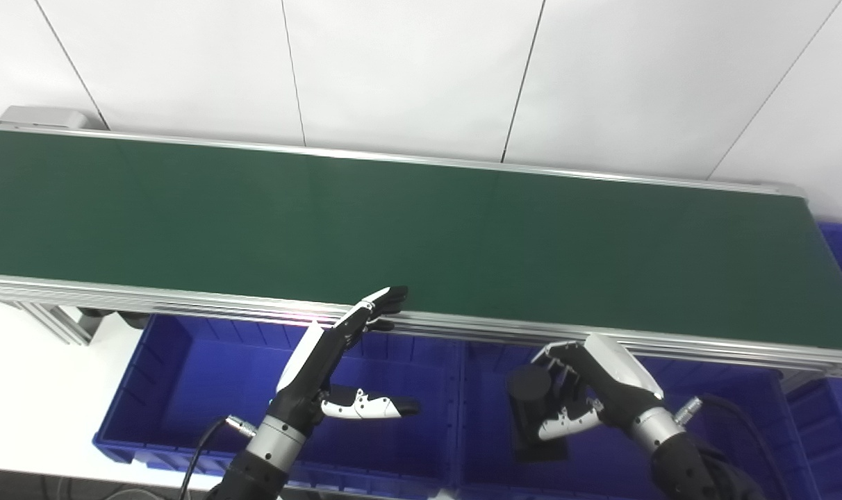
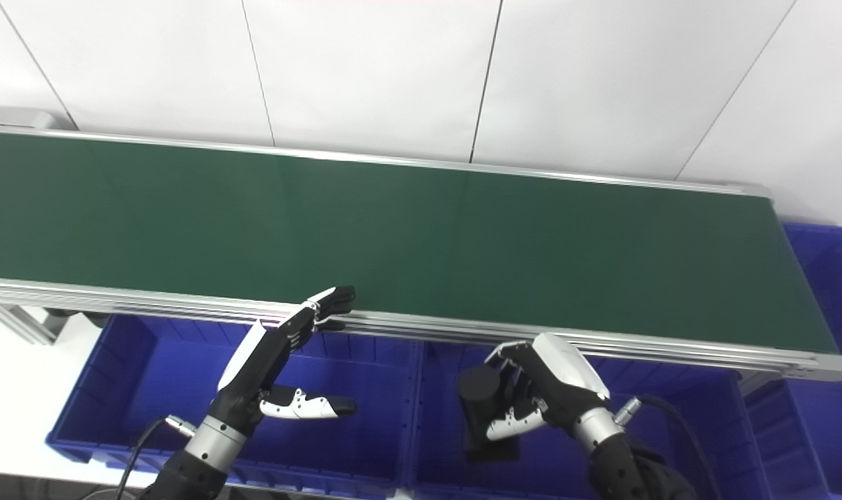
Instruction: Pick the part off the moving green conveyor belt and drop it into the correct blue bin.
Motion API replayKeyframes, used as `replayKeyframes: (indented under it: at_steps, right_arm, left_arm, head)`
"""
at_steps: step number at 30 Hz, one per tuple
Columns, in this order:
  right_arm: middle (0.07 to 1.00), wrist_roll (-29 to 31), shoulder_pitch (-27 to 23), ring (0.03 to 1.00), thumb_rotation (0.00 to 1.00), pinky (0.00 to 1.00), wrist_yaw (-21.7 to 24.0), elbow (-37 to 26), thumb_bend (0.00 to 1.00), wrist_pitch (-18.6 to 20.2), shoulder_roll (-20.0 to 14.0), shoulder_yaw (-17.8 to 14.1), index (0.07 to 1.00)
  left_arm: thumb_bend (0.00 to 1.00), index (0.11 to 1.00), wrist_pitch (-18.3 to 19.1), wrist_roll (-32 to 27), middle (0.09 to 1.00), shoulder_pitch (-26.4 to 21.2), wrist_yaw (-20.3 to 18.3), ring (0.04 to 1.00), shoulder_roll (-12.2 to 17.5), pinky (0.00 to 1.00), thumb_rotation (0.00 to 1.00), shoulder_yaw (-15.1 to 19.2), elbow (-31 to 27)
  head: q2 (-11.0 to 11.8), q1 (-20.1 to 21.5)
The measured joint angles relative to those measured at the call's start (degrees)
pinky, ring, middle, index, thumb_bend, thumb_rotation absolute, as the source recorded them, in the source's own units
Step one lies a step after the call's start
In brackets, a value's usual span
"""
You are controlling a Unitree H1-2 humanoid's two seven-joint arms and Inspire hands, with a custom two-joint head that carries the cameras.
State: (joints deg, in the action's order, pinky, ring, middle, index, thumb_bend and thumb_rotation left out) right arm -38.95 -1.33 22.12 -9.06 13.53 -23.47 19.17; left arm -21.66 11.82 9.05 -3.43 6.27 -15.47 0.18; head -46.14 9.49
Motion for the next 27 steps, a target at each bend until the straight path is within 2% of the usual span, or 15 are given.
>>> replayKeyframes:
  at_steps: [2, 5, 7, 8, 10, 12, 14, 18, 23, 26, 27]
  right_arm:
    - [0.507, -1.42, -0.69, 0.393, 0.00, 0.39, 1.25, 0.72, 0.51, 0.27, -0.31, 0.85, 0.540]
    - [0.500, -2.72, -1.18, 0.398, 0.00, 0.44, 2.44, 0.81, 0.51, 0.68, -0.30, 1.75, 0.562]
    - [0.483, -3.19, -1.31, 0.559, 0.00, 0.50, 2.92, 0.81, 0.52, 1.14, -0.18, 1.98, 0.532]
    - [0.661, -3.35, -1.33, 0.646, 0.03, 0.56, 3.27, 0.82, 0.65, 1.35, -0.19, 2.04, 0.699]
    - [0.732, -3.56, -1.32, 0.687, 0.05, 0.58, 3.95, 0.83, 0.69, 1.60, -0.20, 2.30, 0.758]
    - [0.821, -3.72, -1.34, 0.777, 0.13, 0.64, 4.97, 0.79, 0.75, 2.16, -0.21, 2.64, 0.812]
    - [0.863, -3.76, -1.30, 0.832, 0.17, 0.68, 5.89, 0.58, 0.80, 2.72, -0.22, 2.82, 0.836]
    - [0.924, -4.73, -1.00, 0.893, 0.28, 0.77, 6.63, -2.16, 0.86, 3.21, -0.38, 2.95, 0.881]
    - [0.948, -6.96, 0.02, 0.934, 0.34, 0.84, 9.19, -7.84, 0.88, 4.81, -0.44, 3.00, 0.907]
    - [0.942, -7.09, 1.17, 0.930, 0.32, 0.84, 10.02, -10.22, 0.90, 6.23, -0.36, 2.34, 0.914]
    - [0.927, -6.95, 1.64, 0.914, 0.31, 0.81, 10.04, -10.77, 0.91, 6.43, -0.19, 1.73, 0.908]
  left_arm:
    - [0.91, 0.880, 0.00, 0.24, 0.880, 0.01, 0.00, 0.854, -0.02, 0.78, 0.43, 0.03, -0.01]
    - [0.92, 0.879, 0.00, 0.23, 0.880, 0.05, -0.01, 0.852, -0.02, 0.77, 0.43, 0.20, -0.01]
    - [0.92, 0.879, 0.00, 0.18, 0.882, 0.05, -0.11, 0.850, -0.02, 0.76, 0.43, 0.27, -0.01]
    - [0.92, 0.880, 0.01, 0.16, 0.883, 0.05, -0.19, 0.853, -0.01, 0.77, 0.43, 0.30, -0.01]
    - [0.92, 0.881, 0.02, 0.12, 0.884, 0.06, -0.43, 0.856, 0.04, 0.78, 0.43, 0.41, -0.02]
    - [0.92, 0.881, 0.02, 0.07, 0.884, 0.06, -0.82, 0.853, 0.07, 0.77, 0.42, 0.51, -0.05]
    - [0.92, 0.883, 0.02, 0.04, 0.884, 0.07, -1.14, 0.846, 0.09, 0.75, 0.43, 0.63, -0.06]
    - [0.92, 0.883, 0.01, -0.31, 0.885, 0.19, -1.52, 0.843, 0.10, 0.75, 0.42, 0.84, -0.07]
    - [0.92, 0.884, 0.01, -0.94, 0.884, 0.39, -1.91, 0.846, 0.17, 0.76, 0.43, 1.02, -0.80]
    - [0.92, 0.882, 0.01, -1.05, 0.882, 0.42, -1.99, 0.842, 0.22, 0.75, 0.43, 1.15, -1.31]
    - [0.92, 0.881, 0.01, -1.06, 0.885, 0.44, -2.02, 0.847, 0.26, 0.76, 0.41, 1.19, -1.31]
  head:
    - [0.00, 0.35]
    - [-0.09, 0.62]
    - [-0.09, 0.97]
    - [-0.09, 1.06]
    - [-0.17, 1.14]
    - [-0.18, 1.06]
    - [-0.26, 1.14]
    - [-0.44, 1.23]
    - [-0.53, 1.32]
    - [-0.44, 1.41]
    - [-0.44, 1.41]
